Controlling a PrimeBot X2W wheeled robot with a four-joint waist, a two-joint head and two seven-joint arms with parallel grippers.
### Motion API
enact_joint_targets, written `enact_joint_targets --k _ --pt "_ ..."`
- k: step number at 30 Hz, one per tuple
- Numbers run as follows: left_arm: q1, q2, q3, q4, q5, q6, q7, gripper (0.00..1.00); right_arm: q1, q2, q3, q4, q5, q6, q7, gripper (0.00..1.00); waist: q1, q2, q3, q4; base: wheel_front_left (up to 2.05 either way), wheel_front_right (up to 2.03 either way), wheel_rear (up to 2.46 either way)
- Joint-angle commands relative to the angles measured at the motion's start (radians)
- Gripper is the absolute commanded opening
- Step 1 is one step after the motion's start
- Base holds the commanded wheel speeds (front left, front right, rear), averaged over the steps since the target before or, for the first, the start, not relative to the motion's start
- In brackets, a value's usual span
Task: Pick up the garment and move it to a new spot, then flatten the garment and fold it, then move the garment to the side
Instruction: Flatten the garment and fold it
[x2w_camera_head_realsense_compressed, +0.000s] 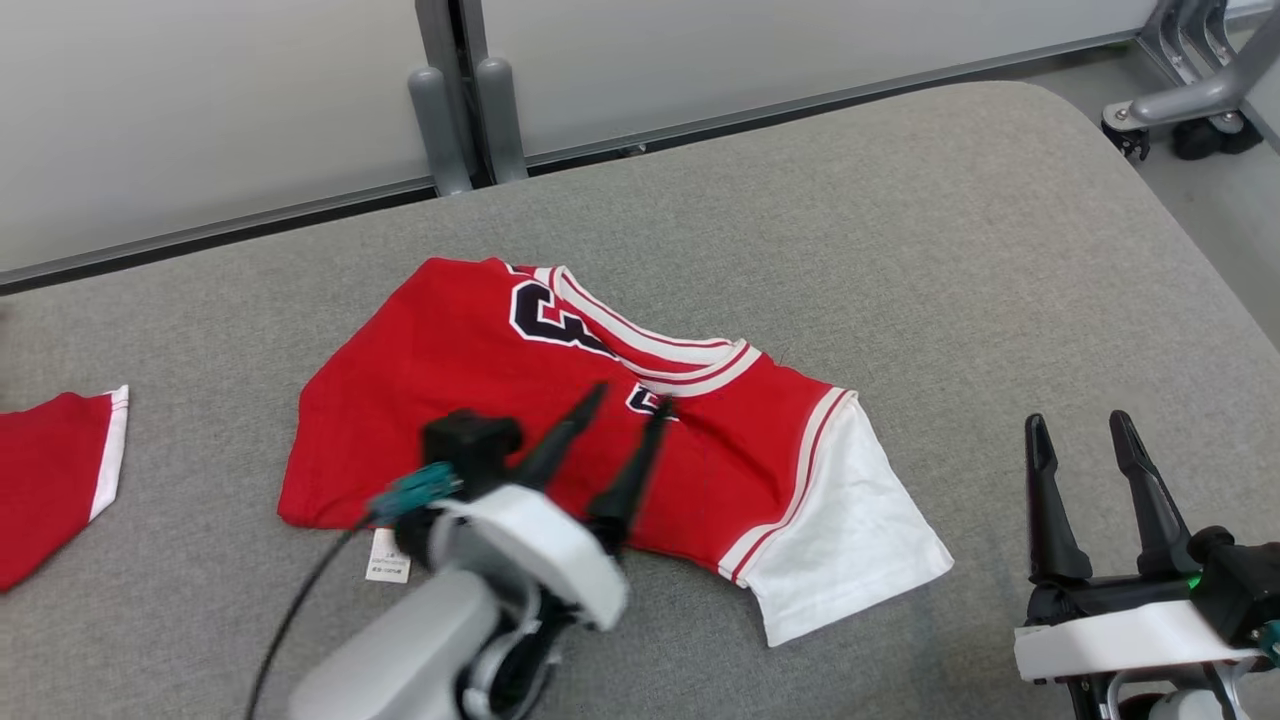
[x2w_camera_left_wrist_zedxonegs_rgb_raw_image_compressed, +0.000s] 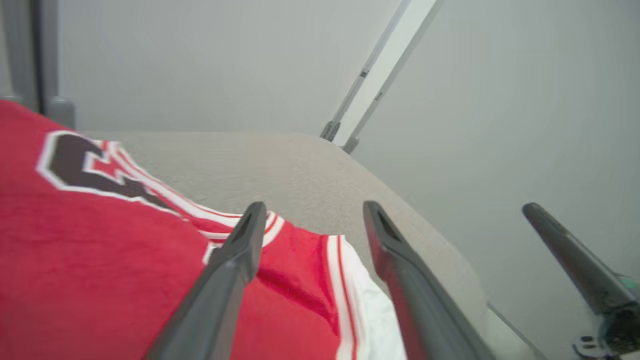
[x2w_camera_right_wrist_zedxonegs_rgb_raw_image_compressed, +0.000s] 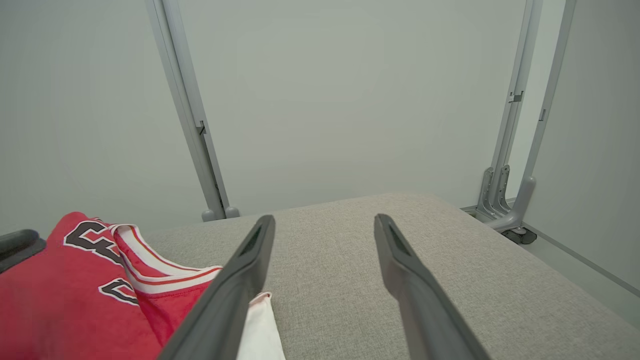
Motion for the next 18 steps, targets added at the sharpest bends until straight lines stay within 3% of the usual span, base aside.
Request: enact_joint_targets --k 1,5,9,14,18 --pt "0.044 0.042 0.031 -0.008 0.025 0.021 0.000 1.00 0.007 -0.005 -0.005 -0.005 -0.006 0.002 0.000 1.00 0.0000 0.0000 -0.006 0.007 0.00 0.00 0.00" --pt "0.178 0.166 0.196 -0.043 0.053 0.087 -0.001 1.00 0.014 -0.006 -0.018 -0.009 -0.008 0.002 0.000 1.00 0.0000 0.0000 -0.011 0.023 0.00 0.00 0.00" --pt "0.286 0.246 0.298 -0.048 0.031 0.106 -0.001 1.00 0.015 -0.005 -0.024 -0.011 -0.016 0.002 0.000 1.00 0.0000 0.0000 -0.011 0.041 0.00 0.00 0.00" --pt "0.310 0.277 0.347 0.003 -0.004 0.102 0.003 1.00 0.001 -0.006 -0.014 -0.014 -0.020 0.002 0.000 1.00 0.0000 0.0000 0.001 0.054 0.00 0.00 0.00" --pt "0.262 0.273 0.346 0.090 -0.023 0.058 0.036 1.00 -0.017 -0.006 -0.001 -0.013 -0.022 0.002 0.000 1.00 0.0000 0.0000 0.019 0.056 0.00 0.00 0.00"
